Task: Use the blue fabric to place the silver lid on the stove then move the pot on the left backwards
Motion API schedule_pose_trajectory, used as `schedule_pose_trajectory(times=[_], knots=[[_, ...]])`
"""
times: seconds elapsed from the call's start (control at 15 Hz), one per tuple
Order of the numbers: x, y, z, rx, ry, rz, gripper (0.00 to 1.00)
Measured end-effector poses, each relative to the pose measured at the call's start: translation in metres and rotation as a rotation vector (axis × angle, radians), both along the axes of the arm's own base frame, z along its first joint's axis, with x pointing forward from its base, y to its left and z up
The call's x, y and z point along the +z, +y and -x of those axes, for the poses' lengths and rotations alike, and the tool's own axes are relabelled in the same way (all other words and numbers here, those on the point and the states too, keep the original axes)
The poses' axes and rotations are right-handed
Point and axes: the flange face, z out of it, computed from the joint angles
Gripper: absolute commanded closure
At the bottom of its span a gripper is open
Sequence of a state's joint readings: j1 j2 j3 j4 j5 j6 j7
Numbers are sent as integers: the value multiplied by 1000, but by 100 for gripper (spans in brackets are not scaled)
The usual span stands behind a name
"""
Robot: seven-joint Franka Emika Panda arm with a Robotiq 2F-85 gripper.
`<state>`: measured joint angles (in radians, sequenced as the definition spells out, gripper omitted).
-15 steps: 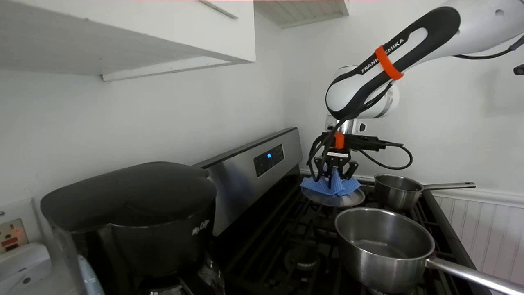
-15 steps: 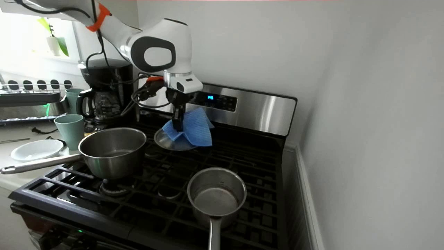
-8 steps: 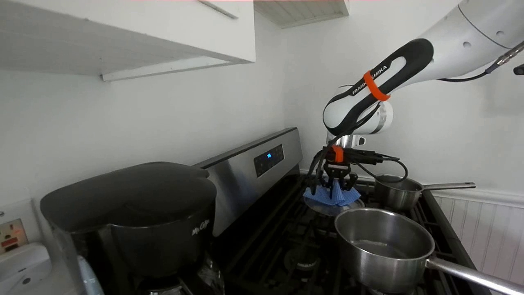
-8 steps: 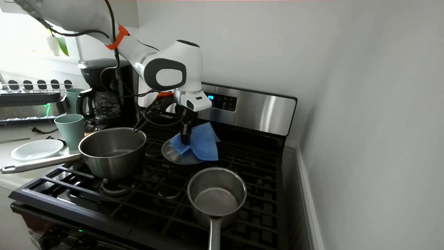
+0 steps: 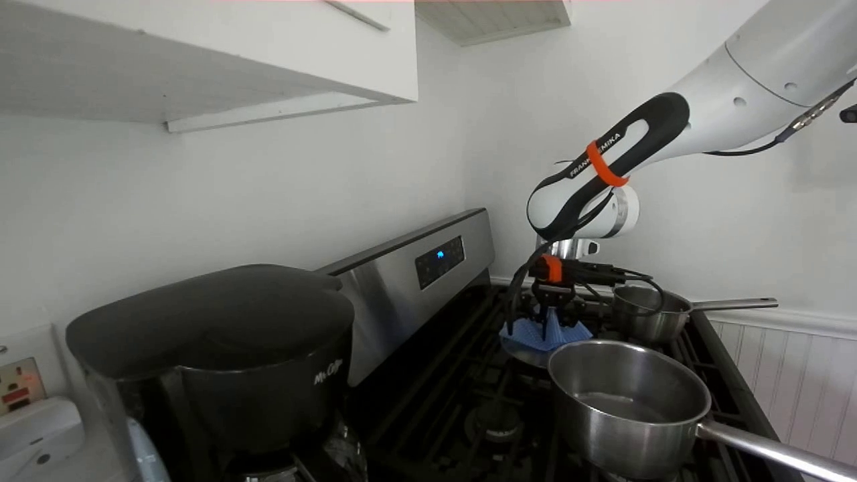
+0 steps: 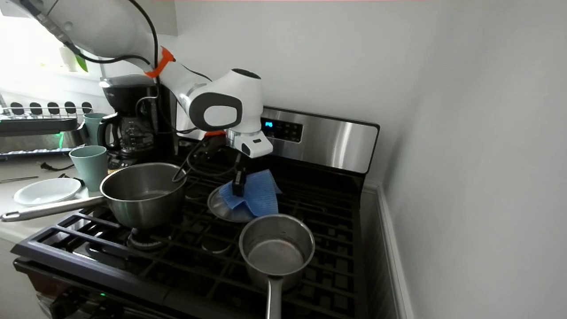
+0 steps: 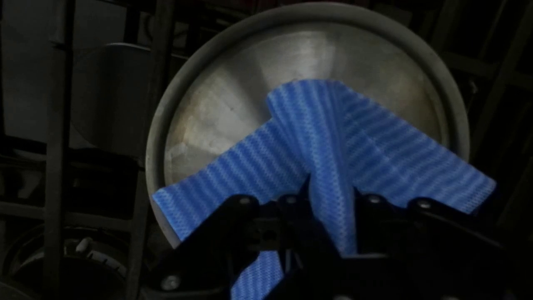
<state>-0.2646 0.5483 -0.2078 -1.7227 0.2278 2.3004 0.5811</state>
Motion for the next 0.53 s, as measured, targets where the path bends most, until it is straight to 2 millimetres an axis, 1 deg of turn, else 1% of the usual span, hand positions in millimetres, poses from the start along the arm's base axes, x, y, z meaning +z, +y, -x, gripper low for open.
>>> schedule_pose_trajectory(times=[0.13, 0.2, 0.27, 0.4, 0.53], knots=[[-4, 0, -1, -2, -2, 0, 98], [-4, -1, -1, -3, -2, 1, 76], [-5, -1, -1, -3, -2, 1, 63], [-4, -1, -2, -3, -4, 2, 52], [-1, -2, -3, -3, -9, 4, 38]])
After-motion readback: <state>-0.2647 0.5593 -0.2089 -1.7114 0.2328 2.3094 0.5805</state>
